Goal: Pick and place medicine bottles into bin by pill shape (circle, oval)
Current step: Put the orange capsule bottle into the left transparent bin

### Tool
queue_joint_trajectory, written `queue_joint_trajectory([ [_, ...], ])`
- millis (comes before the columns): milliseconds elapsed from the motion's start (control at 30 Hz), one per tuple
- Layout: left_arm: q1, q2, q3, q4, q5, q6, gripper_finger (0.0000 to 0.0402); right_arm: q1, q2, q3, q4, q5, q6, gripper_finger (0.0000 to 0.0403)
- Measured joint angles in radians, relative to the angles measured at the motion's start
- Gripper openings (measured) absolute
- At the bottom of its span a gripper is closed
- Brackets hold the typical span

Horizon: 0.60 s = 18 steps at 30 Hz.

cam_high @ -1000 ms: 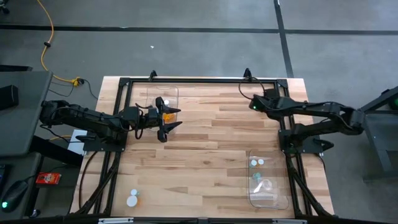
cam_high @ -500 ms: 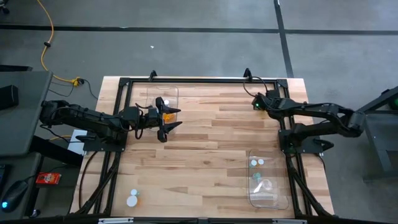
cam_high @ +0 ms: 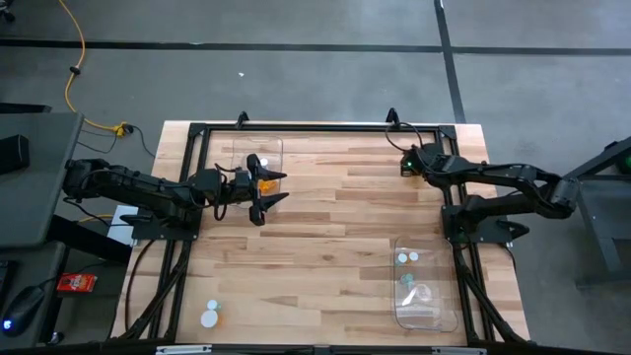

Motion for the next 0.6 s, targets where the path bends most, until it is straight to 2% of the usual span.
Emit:
queue_joint_trajectory([
  [367,0.000,0.000,0.000,0.000,0.000,0.000,0.0245,0.002,0.000,0.000,0.077,-0.181,-0.133,0.0177],
  [600,0.000,0.000,0.000,0.000,0.000,0.000,0.0246,0.046,0.000,0.000,0.208,-0.200,-0.244,0.0177],
])
